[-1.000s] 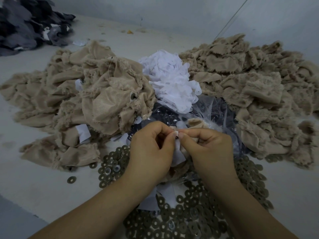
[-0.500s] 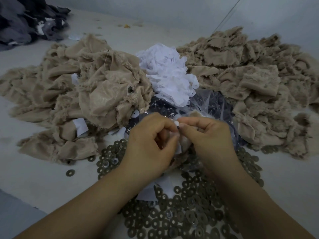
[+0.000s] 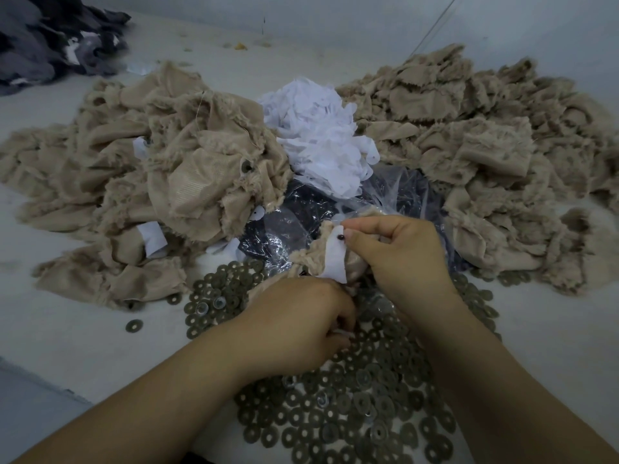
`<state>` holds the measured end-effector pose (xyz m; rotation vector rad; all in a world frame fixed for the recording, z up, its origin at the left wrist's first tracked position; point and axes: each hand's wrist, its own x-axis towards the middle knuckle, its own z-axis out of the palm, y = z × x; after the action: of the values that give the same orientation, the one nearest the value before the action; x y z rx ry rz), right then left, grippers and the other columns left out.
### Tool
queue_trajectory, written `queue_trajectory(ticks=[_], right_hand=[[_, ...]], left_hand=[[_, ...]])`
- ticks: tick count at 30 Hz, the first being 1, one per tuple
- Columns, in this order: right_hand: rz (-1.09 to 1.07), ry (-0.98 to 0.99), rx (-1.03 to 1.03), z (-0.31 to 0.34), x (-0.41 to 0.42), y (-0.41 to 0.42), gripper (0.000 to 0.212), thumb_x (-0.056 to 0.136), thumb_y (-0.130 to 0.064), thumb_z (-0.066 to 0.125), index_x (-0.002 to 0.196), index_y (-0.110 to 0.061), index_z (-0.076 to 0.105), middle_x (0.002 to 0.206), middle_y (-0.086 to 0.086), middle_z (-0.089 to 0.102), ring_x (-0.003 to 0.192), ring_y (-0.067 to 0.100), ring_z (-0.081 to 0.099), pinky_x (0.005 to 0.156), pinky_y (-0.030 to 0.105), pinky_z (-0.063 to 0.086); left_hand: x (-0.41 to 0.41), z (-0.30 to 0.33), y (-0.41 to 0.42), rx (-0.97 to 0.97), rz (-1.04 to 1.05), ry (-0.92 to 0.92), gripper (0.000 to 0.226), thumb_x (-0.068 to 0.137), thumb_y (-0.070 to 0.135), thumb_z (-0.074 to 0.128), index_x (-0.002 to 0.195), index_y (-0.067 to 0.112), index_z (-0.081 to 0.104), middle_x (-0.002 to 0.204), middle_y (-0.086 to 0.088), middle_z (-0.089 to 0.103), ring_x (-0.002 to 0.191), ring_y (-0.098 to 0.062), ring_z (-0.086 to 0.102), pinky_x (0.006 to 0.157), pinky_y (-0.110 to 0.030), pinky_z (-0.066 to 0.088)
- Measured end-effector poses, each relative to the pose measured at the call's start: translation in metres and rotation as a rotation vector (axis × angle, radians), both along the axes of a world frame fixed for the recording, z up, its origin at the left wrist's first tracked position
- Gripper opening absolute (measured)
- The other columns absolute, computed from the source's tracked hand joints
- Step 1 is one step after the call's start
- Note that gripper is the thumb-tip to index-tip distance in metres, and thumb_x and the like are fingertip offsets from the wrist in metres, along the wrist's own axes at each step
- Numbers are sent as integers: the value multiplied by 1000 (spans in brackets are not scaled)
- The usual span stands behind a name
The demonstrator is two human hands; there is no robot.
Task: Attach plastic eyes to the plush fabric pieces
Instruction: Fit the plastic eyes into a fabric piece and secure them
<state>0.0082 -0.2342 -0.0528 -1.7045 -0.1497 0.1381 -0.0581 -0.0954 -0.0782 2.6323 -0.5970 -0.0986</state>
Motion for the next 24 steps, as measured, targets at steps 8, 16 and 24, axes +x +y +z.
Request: queue_trajectory(ticks=[8, 16, 24], right_hand=[[-8, -2, -32, -6, 1, 2, 23, 86, -4, 75, 74, -24, 75, 70, 9, 74, 59, 25, 70, 56, 29, 61], [8, -2, -44, -9, 2, 3, 23, 87, -4, 73, 74, -22, 76, 52, 6, 68, 42, 16, 61, 50, 29, 59], [11, -2, -46, -10, 2, 2, 20, 87, -5, 74, 75, -21, 76, 55, 2, 70, 43, 14, 64, 50, 27, 58]], left_hand=[[-2, -11, -16, 35, -15, -17, 25, 92, 36, 59, 112, 27, 70, 110, 7, 62, 102, -14, 55, 84, -34, 48], [2, -13, -17, 81, 32, -34, 21, 94, 32, 53, 99, 17, 66, 99, 1, 63, 93, -18, 57, 78, -35, 47], [3, -10, -12, 63, -1, 41, 9, 90, 15, 58, 93, 14, 66, 91, -2, 63, 83, -19, 58, 77, -38, 50]])
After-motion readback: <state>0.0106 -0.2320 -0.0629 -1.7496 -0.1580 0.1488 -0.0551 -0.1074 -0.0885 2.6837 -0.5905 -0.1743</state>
